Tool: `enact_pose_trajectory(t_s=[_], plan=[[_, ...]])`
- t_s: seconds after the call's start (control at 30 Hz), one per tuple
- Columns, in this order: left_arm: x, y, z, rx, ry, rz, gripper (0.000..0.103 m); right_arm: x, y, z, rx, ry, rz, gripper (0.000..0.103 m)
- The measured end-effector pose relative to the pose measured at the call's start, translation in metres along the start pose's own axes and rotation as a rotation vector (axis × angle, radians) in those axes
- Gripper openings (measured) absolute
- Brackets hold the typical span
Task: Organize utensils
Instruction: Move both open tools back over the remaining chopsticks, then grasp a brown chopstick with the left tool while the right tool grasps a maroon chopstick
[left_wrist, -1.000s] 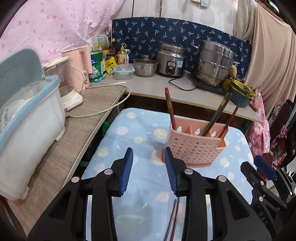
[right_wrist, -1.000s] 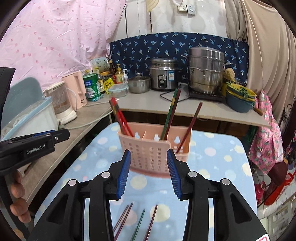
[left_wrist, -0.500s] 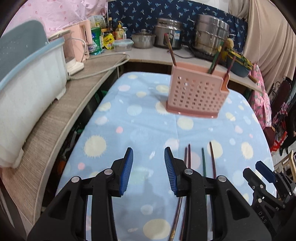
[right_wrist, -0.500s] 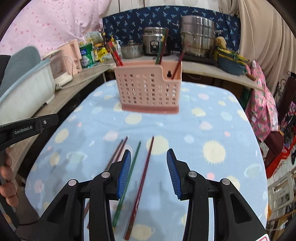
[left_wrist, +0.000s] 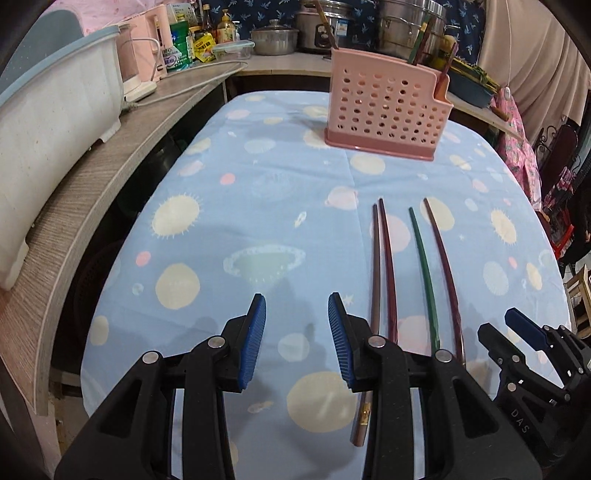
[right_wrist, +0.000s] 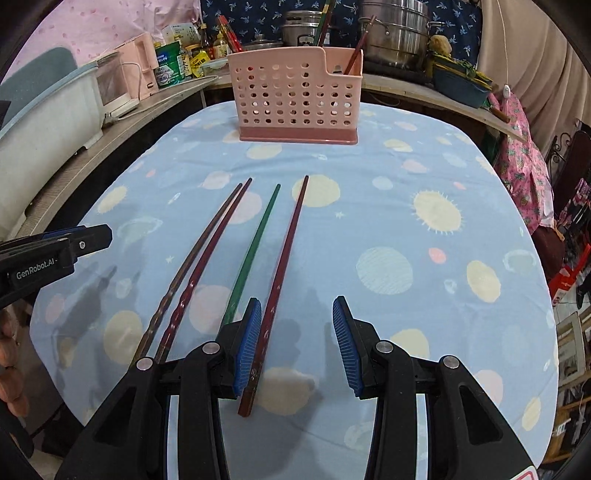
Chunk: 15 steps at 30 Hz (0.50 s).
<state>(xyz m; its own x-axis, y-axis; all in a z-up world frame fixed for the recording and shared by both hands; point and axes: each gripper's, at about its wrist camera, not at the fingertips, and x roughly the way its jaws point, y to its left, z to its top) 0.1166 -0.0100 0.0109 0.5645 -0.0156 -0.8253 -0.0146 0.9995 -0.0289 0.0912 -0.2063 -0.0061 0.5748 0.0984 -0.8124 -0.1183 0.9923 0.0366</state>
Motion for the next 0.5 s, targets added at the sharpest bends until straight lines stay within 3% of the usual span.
enact_pose_trajectory(t_s=[0.5], plan=[[0.009, -0.011, -0.029, 0.045, 0.071, -0.050, 0.035, 0.002, 0.012, -0.020, 0.000, 0.041, 0.025, 0.037]])
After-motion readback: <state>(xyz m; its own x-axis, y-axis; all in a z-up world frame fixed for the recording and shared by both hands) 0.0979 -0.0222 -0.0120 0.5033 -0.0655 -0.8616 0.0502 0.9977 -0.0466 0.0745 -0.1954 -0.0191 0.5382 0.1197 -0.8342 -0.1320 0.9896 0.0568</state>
